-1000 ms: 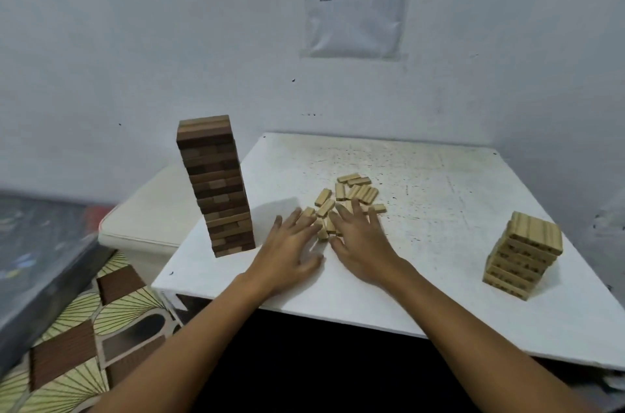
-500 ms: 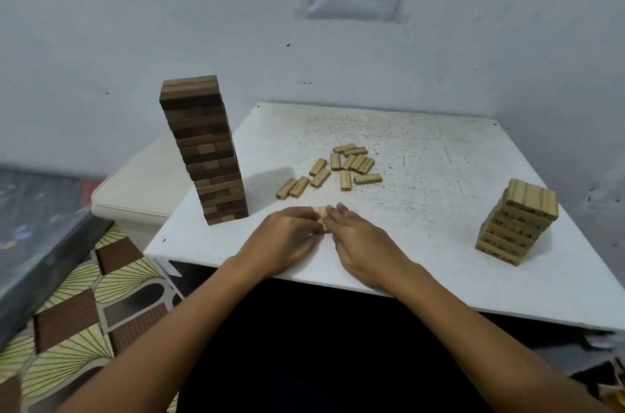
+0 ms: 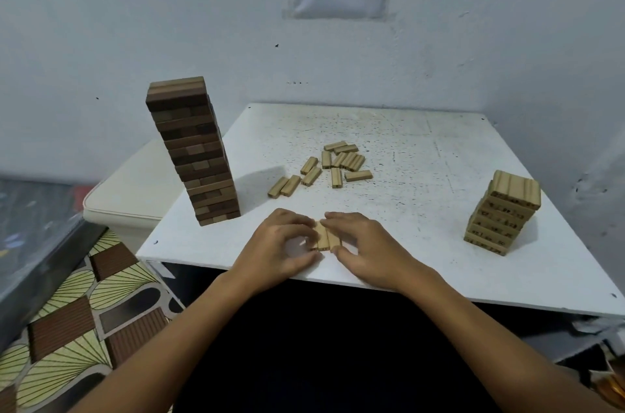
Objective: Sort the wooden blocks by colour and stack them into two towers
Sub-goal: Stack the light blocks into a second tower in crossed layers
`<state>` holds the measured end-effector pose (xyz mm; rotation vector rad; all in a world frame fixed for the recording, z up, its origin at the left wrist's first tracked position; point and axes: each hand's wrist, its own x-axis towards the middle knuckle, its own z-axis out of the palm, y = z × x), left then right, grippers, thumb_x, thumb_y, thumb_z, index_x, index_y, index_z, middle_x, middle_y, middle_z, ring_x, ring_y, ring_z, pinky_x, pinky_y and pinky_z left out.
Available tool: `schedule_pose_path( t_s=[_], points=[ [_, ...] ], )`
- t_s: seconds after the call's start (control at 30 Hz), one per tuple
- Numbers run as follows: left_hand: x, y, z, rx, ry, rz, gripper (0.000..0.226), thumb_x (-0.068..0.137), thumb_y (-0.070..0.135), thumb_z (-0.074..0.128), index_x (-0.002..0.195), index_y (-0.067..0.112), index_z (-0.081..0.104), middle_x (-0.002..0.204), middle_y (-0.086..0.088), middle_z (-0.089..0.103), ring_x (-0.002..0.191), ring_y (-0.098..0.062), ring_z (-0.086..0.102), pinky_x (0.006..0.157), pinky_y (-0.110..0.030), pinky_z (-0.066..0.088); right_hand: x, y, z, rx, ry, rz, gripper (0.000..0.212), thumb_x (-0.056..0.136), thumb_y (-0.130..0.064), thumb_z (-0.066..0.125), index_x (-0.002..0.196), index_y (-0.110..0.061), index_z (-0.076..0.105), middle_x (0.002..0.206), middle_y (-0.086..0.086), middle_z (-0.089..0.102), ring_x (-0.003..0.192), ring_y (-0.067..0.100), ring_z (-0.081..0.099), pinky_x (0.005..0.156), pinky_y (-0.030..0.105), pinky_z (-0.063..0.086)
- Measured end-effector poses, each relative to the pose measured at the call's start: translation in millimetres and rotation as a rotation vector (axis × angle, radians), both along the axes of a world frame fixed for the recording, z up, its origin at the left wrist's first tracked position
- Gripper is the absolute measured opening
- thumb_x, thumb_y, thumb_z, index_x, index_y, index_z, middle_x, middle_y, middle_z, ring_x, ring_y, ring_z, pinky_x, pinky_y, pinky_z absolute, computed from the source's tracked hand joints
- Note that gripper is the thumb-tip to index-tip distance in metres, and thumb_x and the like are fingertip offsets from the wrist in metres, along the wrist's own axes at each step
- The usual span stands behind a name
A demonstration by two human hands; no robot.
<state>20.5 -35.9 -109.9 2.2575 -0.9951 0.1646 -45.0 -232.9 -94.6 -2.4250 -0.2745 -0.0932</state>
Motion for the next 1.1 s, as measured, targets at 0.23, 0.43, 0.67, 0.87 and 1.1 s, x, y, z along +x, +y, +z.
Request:
schedule_pose_path(
  t_s=[0.23,0.43,0.67,0.87,1.1],
  points=[
    [-10.0,-18.5,4.2,0.070,0.111,0.179,0.072,0.064,0.072,0.060,0.115,0.022,0.069,0.117,0.007,0.059,0.114,-0.010,0.048,0.097,-0.038,0.039,12.6,-13.9,8.9,-0.034,0.084,-0.040,0.042,0.088,-0.012,0.064,0.129,-0.018,0.062,0.134,-0.003,0.059,0.129,0.011,0.045,0.108,0.023,0.033],
    [-8.7,-21.6,2.6,-0.014,0.148,0.170,0.058,0.067,0.048,0.083,0.114,0.016,0.071,0.124,0.004,0.060,0.112,-0.011,0.056,0.095,-0.026,0.044,15.1,-15.5,6.3,-0.056,0.033,-0.064,0.025,0.086,-0.021,0.070,0.111,-0.019,0.074,0.115,-0.006,0.068,0.114,0.010,0.049,0.098,0.034,0.041],
    [-0.4,-20.2,18.4,0.034,0.346,0.022,0.096,0.063,0.026,0.071,0.150,0.030,0.028,0.137,0.012,0.051,0.120,0.001,0.054,0.113,-0.043,0.034,7.1,-12.9,6.9,-0.047,-0.023,-0.081,0.027,0.087,-0.004,0.057,0.098,-0.019,0.078,0.092,-0.008,0.061,0.100,0.011,0.048,0.087,0.031,0.043],
    [12.3,-19.9,28.9,0.160,0.392,-0.143,0.104,0.072,0.013,0.067,0.153,0.034,0.006,0.145,0.008,0.044,0.129,0.000,0.047,0.121,-0.054,0.002,3.6,-8.7,0.8,-0.080,-0.037,-0.087,0.030,0.087,-0.005,0.054,0.097,-0.020,0.078,0.084,-0.017,0.046,0.093,0.008,0.043,0.082,0.027,0.041],
    [-2.1,-26.2,20.4,-0.546,0.670,-0.010,0.060,0.076,0.031,0.046,0.134,0.044,0.036,0.144,0.008,0.046,0.135,-0.001,0.040,0.107,-0.021,0.034,2.6,14.3,4.7,0.806,0.058,-0.287,0.039,0.095,-0.049,0.049,0.133,-0.041,0.046,0.146,-0.007,0.045,0.134,0.007,0.041,0.113,0.030,0.033]
  ],
)
